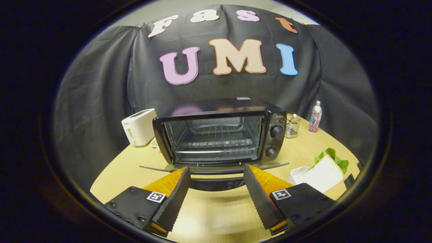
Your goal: Open the toaster oven, put the food inside, and close the toaster oven door.
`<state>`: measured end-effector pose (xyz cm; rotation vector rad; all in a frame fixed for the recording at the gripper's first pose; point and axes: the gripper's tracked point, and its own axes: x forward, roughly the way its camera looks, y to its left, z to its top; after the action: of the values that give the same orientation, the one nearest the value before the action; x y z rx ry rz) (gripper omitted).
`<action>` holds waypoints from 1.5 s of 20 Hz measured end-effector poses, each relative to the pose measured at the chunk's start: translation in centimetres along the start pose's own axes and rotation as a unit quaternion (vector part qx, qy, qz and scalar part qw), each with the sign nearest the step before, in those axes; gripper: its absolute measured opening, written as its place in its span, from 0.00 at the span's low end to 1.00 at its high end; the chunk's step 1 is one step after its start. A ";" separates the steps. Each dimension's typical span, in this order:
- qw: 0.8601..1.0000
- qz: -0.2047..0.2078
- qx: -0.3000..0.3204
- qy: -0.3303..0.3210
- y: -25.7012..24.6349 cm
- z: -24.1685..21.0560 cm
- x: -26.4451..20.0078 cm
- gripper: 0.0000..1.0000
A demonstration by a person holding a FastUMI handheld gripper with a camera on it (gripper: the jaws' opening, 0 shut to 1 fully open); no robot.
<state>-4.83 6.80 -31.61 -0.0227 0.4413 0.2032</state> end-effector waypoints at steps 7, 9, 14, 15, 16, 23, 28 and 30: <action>0.994 -0.005 0.011 0.111 -1.1 -6.8 -0.6 0.96; 0.990 -0.001 0.034 0.136 -1.1 -8.2 -0.7 0.94; 0.982 0.006 0.062 0.179 -1.3 -10.7 -0.1 0.93; 0.982 0.008 0.061 0.178 -1.3 -10.7 -0.1 0.92; 0.982 0.009 0.062 0.177 -1.3 -10.5 0.0 0.92; 0.983 0.026 0.055 0.175 -1.2 -9.1 -0.7 0.91; 0.982 0.043 0.064 0.170 -2.0 -6.4 -2.8 0.91; 0.979 0.069 0.070 0.177 -2.3 -4.9 -4.1 0.91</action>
<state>-10.02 3.41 -34.36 0.1112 0.8135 0.3057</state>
